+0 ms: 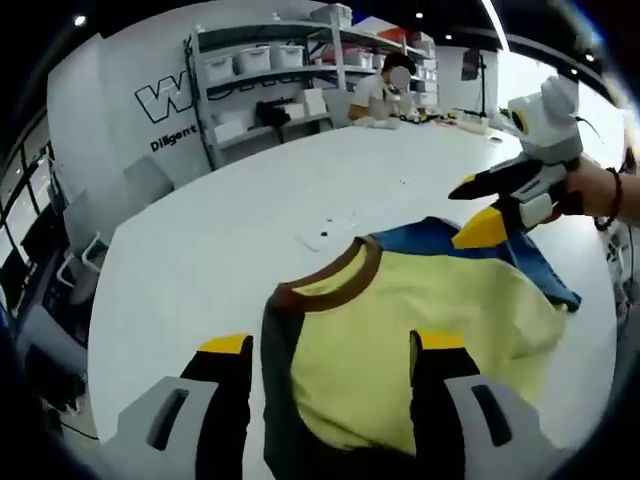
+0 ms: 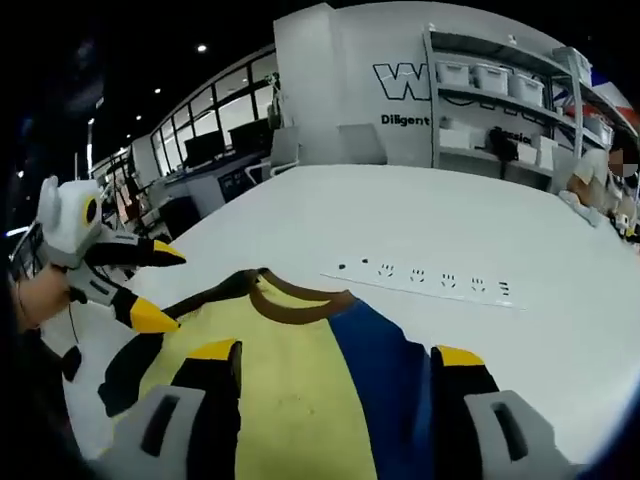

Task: Fold the garment on the visible template until the final outline fits inside the template.

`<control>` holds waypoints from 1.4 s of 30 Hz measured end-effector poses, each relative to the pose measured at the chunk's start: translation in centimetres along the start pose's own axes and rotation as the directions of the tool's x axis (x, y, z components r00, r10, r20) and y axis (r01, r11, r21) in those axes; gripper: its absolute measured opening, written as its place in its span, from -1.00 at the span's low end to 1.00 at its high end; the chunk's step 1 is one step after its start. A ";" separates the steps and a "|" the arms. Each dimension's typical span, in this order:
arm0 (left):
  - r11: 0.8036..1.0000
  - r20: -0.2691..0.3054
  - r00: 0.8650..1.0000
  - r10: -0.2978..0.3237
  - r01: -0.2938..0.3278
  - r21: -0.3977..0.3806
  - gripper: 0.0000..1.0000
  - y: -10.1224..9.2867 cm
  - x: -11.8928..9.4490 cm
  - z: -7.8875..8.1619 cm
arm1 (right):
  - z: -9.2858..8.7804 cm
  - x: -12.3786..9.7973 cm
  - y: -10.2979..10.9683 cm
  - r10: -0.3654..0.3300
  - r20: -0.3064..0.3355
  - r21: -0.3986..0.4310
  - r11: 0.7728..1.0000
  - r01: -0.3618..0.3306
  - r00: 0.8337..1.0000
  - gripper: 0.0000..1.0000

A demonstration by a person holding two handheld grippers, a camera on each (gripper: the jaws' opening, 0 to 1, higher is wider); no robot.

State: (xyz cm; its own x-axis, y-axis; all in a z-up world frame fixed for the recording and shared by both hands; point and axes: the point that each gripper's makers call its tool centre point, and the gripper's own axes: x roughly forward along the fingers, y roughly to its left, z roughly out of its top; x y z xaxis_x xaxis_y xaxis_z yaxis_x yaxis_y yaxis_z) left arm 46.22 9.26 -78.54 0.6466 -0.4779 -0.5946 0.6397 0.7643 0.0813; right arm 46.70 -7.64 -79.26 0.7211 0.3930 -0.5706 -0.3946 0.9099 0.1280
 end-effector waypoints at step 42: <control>0.991 -0.133 0.984 0.117 -0.124 -0.043 0.02 -4.8 -5.7 -11.4 | -11.0 -6.4 8.3 0.105 -0.085 -0.054 0.992 -0.110 0.991 0.83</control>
State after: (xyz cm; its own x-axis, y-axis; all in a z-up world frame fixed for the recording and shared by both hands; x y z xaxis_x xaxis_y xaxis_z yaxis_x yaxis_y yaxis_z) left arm 34.75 13.29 -84.63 0.6563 -0.3233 -0.6817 0.5362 0.8355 0.1199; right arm 32.55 -4.04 -83.52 0.6244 0.4737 -0.6211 -0.5019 0.8526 0.1456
